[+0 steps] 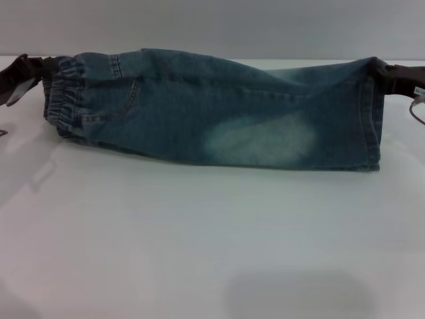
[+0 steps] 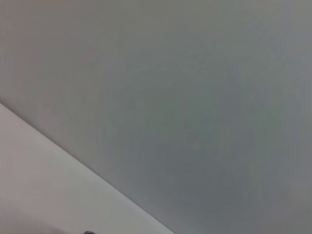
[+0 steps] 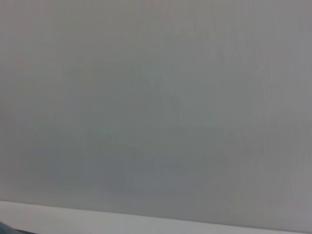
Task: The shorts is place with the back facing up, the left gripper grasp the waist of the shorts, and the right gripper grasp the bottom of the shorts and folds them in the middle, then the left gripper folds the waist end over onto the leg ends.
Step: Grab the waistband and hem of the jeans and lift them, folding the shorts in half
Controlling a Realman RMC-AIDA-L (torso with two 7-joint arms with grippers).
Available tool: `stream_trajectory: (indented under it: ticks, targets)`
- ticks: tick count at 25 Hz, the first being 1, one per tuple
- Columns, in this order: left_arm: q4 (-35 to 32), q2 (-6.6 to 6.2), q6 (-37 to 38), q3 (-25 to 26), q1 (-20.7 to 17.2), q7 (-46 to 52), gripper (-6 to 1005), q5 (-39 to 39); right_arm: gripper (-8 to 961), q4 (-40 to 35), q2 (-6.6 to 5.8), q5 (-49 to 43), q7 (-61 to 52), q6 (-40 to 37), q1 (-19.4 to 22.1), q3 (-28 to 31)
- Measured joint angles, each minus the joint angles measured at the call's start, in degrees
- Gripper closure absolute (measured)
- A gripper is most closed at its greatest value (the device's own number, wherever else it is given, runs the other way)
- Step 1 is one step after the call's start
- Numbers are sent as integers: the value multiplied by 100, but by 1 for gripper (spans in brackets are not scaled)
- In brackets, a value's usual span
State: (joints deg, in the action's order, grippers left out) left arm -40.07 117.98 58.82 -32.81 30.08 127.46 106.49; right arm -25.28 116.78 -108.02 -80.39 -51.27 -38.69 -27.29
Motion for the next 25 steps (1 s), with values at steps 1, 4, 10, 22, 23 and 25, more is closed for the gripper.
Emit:
stream_trajectory:
  ticks: [1,4,10,22,23,25]
  targets:
    - [12,0,-16,-8,6,-7,782,0,935,4,0,8,0,31,-13,-22]
    - [51,2,-61,-20,42,-18,781,-6,935,24,1,13,2,81,-57,-36]
    - [84,1,-146,-128,75,-28,778,-10,933,136,1,17,4,282,-178,-35]
    - [202,-20,-222,-167,139,-375,772,-53,931,264,-6,-6,-9,744,-279,-267]
    - [202,-14,-234,-167,142,-440,772,-69,930,266,-5,-6,-16,766,-279,-268]
    - [245,-7,-241,-165,168,-612,771,-135,930,270,-3,-6,-24,779,-276,-268]
